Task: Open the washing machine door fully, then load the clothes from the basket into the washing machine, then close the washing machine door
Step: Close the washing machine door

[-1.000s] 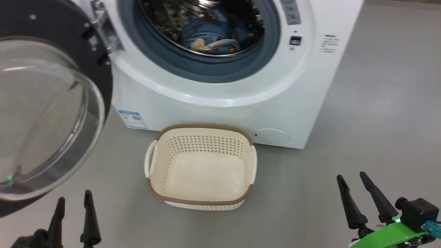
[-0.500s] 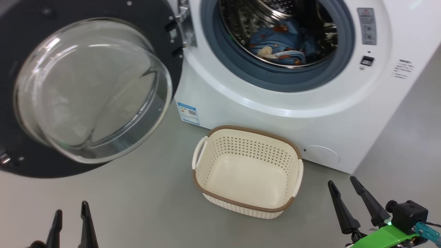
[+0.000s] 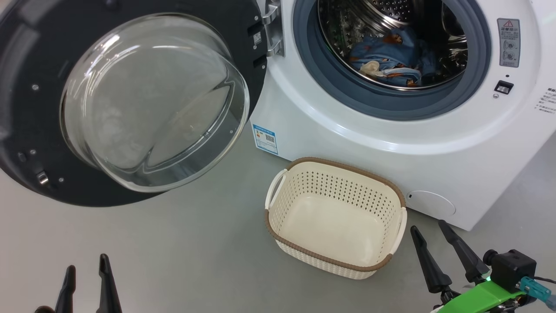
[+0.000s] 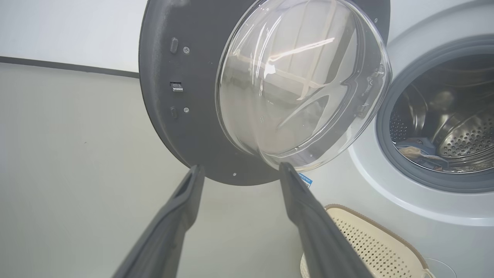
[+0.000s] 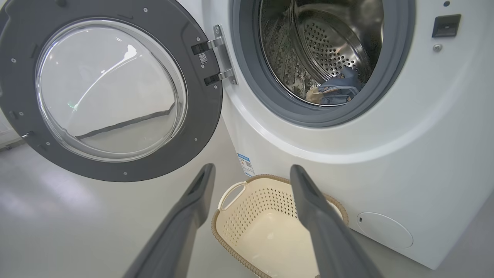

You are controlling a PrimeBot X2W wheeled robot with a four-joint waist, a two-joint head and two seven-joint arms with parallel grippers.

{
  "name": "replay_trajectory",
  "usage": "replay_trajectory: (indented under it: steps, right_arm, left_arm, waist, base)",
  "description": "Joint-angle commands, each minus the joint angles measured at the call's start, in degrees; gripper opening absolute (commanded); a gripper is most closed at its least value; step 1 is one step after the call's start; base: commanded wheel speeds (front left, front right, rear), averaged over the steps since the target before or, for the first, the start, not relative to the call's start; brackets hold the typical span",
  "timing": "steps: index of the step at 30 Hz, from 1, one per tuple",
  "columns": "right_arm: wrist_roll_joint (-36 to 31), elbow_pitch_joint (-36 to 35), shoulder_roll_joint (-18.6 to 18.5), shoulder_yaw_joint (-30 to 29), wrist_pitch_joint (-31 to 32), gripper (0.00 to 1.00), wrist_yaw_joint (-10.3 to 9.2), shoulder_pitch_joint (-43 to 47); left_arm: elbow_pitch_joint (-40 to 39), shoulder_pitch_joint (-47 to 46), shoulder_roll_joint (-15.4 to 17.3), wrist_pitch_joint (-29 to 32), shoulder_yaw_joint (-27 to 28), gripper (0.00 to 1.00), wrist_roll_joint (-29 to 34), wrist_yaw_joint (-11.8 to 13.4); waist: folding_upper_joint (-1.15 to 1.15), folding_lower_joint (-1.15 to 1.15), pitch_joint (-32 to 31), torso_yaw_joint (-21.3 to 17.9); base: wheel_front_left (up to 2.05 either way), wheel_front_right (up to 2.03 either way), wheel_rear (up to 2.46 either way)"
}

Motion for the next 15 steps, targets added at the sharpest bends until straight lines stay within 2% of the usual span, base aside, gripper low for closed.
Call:
replay_trajectory:
  steps: [1, 4, 5, 6, 7, 12, 15]
  right_arm:
    - [0.85, -1.23, -0.86, 1.45, -0.27, 1.0, 0.09, -2.05]
    - [0.98, -1.29, -0.93, 1.49, -0.27, 1.0, 0.09, -2.11]
    - [1.0, -1.28, -0.89, 1.39, -0.27, 1.0, 0.09, -2.07]
    - [1.0, -1.28, -0.79, 1.2, -0.27, 1.0, 0.09, -2.01]
    - [0.97, -1.32, -0.65, 1.07, -0.27, 1.0, 0.09, -1.92]
    - [0.85, -1.72, 0.03, 0.24, -0.27, 1.0, 0.09, -1.74]
    - [0.77, -1.94, 0.45, -0.65, -0.27, 1.0, 0.09, -1.61]
  left_arm:
    - [-1.7, -0.9, 0.73, -0.36, 1.71, 1.0, -0.25, 0.46]
    - [-1.75, -0.86, 0.73, -0.36, 1.42, 1.0, -0.56, 0.45]
    - [-1.71, -0.99, 0.73, -0.36, 1.34, 0.67, -0.94, 0.28]
    - [-1.84, -1.25, 0.73, -0.36, 1.49, 0.2, -1.37, 0.12]
    - [-2.19, -1.58, 0.73, -0.36, 1.87, 0.0, -1.67, -0.11]
    - [-6.92, -4.71, 0.73, -0.36, 8.89, 0.0, -4.28, -1.45]
    - [-10.52, -8.08, 1.31, -0.36, 14.49, 0.0, -2.52, -2.89]
  waist:
    - [0.0, 0.0, 0.15, 0.03]
    - [0.0, 0.0, 0.27, 0.0]
    - [0.0, 0.0, 0.29, -0.04]
    - [0.0, 0.0, 0.3, -0.08]
    - [0.0, 0.0, 0.3, -0.22]
    - [0.0, 0.0, 0.66, -2.26]
    - [0.0, 0.0, 1.18, -3.68]
  base:
    - [0.0, 0.0, 0.0]
    - [0.0, 0.0, 0.0]
    - [0.0, 0.0, 0.0]
    - [0.0, 0.0, 0.0]
    - [0.0, 0.0, 0.0]
    - [0.0, 0.0, 0.0]
    - [0.0, 0.0, 0.0]
